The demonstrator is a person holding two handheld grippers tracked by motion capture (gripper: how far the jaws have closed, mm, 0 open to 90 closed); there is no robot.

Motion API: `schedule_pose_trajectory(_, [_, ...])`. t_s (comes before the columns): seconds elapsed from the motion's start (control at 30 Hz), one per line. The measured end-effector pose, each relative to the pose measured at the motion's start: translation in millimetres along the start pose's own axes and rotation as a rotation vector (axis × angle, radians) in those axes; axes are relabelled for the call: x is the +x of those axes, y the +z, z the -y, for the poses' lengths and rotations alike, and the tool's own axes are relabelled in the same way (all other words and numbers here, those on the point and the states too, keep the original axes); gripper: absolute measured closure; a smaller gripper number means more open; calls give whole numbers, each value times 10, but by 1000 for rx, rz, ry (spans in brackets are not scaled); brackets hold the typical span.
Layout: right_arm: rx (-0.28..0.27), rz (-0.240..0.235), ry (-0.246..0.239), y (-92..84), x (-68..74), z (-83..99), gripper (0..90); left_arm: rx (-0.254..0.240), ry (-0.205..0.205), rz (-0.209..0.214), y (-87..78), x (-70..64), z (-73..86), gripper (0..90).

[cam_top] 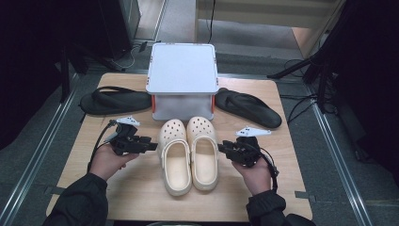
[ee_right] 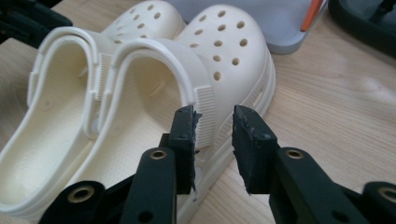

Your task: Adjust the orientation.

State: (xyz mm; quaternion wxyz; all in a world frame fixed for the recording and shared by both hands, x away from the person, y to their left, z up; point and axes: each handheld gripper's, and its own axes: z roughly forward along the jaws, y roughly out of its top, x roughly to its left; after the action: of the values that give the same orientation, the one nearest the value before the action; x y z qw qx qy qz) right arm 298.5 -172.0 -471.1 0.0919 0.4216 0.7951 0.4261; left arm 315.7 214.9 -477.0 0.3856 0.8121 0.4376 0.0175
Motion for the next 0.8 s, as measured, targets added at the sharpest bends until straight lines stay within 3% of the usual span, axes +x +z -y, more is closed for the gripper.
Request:
schedule_pose_trajectory(0.33, [-25,-37,-33,-94,185,57,647,-29,15,-33,-141,44,-328,535])
schedule_pose_trajectory(0.47, [-29,-55,-26,-84,223,98,613,-31,-7,-26,-207,65,-443,544])
schedule_pose_trajectory(0.63, [1,-87,-5,-32,279,75,596,-44,10,-35,-290,81,-596,605])
schedule_pose_trajectory(0.8, [8,-79,-32,-9,355,52,580,-50,28,-10,-320,96,-760,677])
